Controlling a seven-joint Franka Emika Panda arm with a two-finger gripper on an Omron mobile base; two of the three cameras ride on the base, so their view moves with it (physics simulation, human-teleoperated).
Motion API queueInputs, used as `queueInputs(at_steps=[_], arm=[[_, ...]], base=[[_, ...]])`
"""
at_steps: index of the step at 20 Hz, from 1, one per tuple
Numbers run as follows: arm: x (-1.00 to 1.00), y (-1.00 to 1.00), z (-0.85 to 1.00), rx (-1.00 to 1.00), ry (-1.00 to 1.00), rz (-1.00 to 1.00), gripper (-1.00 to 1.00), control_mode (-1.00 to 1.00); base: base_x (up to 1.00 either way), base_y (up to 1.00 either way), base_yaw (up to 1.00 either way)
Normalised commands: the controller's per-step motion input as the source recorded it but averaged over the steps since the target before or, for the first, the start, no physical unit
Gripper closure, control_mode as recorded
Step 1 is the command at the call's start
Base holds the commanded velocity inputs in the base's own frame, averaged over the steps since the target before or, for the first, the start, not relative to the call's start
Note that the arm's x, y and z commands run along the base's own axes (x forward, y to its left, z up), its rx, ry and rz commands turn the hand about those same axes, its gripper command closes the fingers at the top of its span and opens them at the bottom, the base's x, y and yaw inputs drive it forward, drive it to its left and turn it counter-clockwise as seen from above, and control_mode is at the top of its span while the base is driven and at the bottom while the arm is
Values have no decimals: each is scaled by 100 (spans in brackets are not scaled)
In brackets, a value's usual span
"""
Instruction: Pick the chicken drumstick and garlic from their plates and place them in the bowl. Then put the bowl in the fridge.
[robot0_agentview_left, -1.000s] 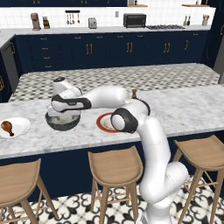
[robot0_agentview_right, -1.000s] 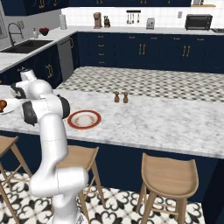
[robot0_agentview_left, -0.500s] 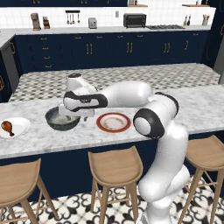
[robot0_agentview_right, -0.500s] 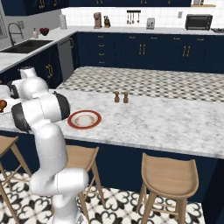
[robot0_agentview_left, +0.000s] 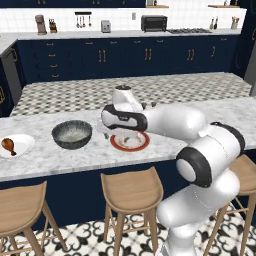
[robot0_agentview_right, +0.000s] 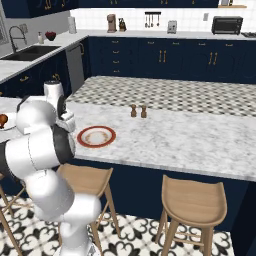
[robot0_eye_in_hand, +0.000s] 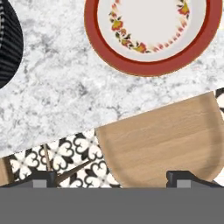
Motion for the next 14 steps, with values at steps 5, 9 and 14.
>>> queueInputs(at_steps=[5,9,14], arm=[[-33,-95,26,0,0,4,-100,-100],[-42,-89,14,0,-8,16,-100,-100],[-16,-26,26,-5,-7,9,-100,-100]], base=[[0,0,0],[0,0,0],[0,0,0]])
